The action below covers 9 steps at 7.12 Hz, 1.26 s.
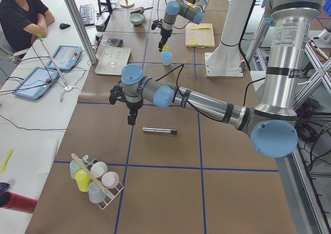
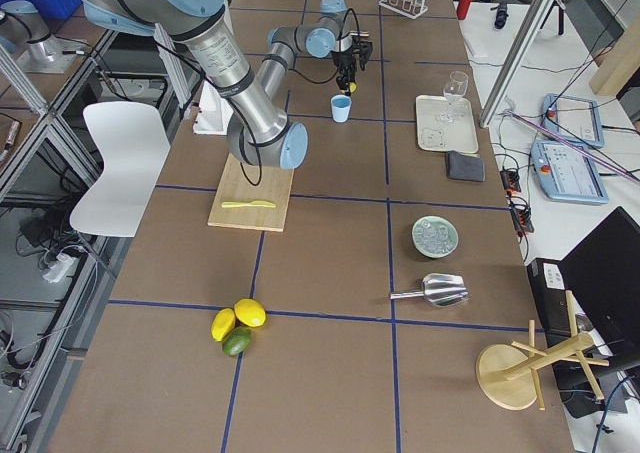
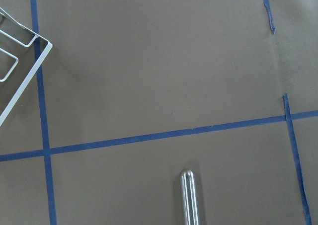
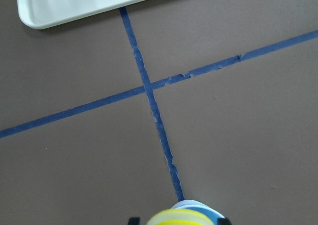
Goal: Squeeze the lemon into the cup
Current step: 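Lower the lemon slice into the blue cup and open the right gripper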
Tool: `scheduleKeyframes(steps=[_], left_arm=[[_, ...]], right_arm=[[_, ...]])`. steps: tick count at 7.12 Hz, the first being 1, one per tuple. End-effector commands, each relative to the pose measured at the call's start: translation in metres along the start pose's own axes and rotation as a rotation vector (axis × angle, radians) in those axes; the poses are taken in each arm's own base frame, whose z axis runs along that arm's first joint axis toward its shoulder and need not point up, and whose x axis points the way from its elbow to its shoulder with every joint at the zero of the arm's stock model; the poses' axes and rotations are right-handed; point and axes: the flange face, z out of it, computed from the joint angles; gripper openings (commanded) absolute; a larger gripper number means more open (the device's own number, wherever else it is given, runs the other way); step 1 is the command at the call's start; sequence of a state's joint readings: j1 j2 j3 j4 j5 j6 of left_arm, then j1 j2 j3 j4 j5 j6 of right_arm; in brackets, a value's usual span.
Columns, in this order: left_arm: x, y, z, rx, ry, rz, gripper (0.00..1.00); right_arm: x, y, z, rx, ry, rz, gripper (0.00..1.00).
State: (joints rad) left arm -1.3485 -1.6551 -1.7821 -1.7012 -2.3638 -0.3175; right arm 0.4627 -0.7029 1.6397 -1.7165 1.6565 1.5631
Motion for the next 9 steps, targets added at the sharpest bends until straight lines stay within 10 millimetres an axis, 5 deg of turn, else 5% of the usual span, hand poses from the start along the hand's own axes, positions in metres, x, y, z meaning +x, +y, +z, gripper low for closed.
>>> scheduleKeyframes(steps=[1,3,6,9], left_arm=[[-0.0014,-0.0001,0.0003,-0.001,-0.001,-0.003,1.00],[-0.0014,-0.0001,0.0003,-0.001,-0.001,-0.003,1.00],[-0.0002,-0.0014,-0.0004,0.001,0.000,-0.001,1.00],[0.0047,-0.0070,-0.0021,0.007,0.003,-0.015,1.00]], right_arm=[[0.0060,0.0101,0.0155,-0.031,0.029,-0.005,0.60],[0.0075,0.0111,0.0194,-0.034,0.035,-0.006,0.60],[0.0068,0.0116,0.0194,-0.038,0.035,-0.007,0.96],[0.0062,0.0109,0.0137,-0.057,0.027,-0.016,1.00]])
